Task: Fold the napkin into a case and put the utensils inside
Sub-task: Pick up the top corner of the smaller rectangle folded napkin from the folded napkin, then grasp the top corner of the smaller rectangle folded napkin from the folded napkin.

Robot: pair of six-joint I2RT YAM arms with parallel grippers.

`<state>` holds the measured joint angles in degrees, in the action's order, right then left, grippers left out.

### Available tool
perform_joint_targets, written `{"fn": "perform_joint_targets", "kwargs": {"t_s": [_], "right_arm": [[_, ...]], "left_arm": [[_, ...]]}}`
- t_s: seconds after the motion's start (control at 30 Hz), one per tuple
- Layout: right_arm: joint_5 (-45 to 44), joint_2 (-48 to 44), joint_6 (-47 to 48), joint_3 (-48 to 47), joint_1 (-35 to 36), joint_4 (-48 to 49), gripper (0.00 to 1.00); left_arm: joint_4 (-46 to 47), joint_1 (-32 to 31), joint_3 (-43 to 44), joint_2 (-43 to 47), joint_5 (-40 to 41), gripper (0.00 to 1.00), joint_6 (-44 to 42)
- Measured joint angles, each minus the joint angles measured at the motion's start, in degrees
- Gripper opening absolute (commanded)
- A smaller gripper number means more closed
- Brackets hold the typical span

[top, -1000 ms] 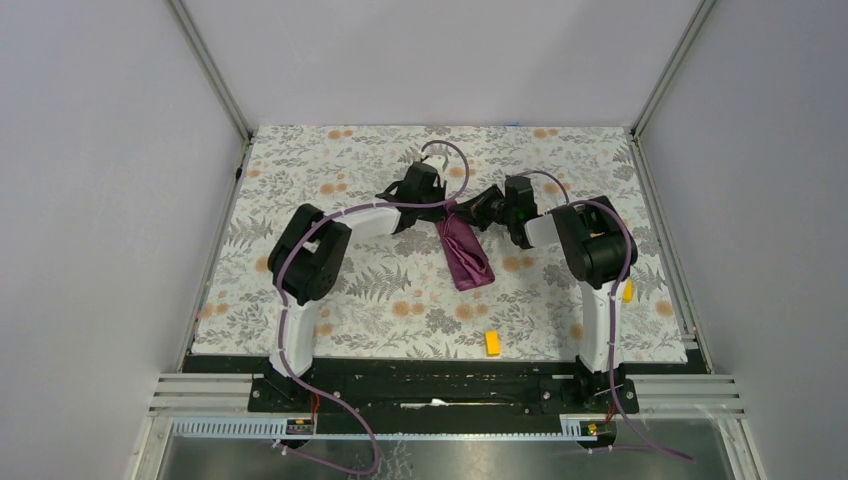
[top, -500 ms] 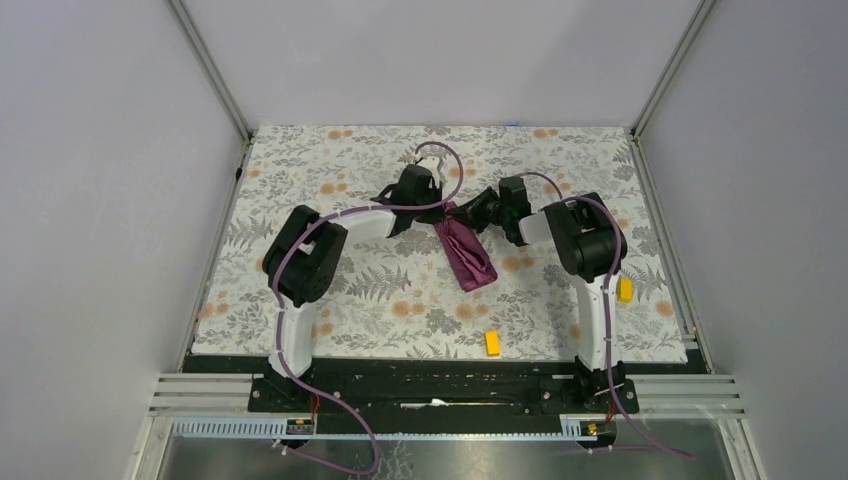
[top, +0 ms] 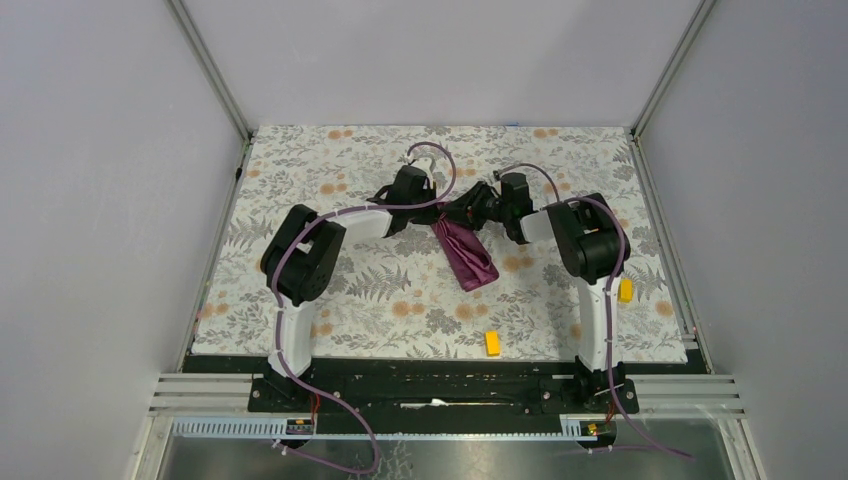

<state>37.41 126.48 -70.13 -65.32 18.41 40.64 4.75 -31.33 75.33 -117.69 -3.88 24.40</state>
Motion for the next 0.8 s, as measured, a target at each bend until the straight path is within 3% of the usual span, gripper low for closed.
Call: {"fn": "perform_joint_targets", "kwargs": {"t_s": [0.17,0.33,0.8], "right_arm": [[1.4,-0.2,2.8,-0.2,-0.3,-0.9,0.15],[1.6,0.1,4.6,-1.6,-0.4,-2.7,0.01],[1.5,6.9,9.3,-10.6,1.7,-10.0,0.00]], "left_arm": [[0.2,0.2,-0.5,0.0,-0.1,0.00,0.7],[0.2,0.3,-0.8,0.0,-0.3,0.00,1.0],[1.4,0.7,-0.8,0.6,-3.4,0.00,2.3]]}}
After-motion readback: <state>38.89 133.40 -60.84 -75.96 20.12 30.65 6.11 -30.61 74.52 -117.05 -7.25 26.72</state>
